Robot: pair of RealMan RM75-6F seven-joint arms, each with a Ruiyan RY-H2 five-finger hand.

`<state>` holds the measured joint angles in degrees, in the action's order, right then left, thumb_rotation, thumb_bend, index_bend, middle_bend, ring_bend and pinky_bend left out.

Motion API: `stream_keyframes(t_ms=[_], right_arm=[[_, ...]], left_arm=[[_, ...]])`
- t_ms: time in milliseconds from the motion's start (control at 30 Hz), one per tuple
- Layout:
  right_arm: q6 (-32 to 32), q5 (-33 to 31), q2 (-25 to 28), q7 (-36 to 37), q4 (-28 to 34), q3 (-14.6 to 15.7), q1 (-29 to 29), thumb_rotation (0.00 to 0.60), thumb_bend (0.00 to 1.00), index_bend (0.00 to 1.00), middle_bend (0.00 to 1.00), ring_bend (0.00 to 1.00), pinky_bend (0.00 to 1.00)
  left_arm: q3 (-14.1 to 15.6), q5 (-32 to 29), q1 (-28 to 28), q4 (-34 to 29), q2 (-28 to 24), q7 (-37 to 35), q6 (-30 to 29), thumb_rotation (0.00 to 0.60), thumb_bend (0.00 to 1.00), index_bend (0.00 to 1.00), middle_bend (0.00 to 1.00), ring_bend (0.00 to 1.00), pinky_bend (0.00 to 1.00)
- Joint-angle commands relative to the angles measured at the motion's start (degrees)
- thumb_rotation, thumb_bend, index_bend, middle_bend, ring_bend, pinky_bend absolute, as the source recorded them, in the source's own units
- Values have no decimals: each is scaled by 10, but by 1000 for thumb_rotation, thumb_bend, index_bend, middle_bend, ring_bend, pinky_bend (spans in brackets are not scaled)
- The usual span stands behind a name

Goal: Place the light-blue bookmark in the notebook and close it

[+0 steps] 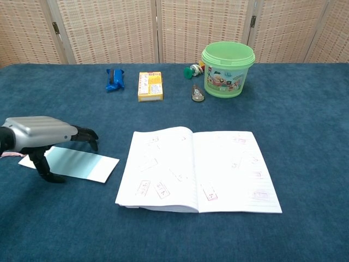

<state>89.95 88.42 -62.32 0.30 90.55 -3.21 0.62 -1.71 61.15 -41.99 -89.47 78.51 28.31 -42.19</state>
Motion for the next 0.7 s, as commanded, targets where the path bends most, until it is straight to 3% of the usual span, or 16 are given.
stream_keyframes(t_ms=[33, 700], right_arm=[[1, 0, 0, 2, -1, 0, -1, 600, 211, 21, 128, 83, 148], [2, -4, -1, 7, -5, 0, -5, 600, 211, 21, 128, 83, 148]], left_arm=[[3, -7, -3, 4, 5, 2, -3, 600, 257, 228, 83, 113, 156], [16, -29, -16, 18, 18, -1, -17, 600, 295, 269, 83, 113, 156]])
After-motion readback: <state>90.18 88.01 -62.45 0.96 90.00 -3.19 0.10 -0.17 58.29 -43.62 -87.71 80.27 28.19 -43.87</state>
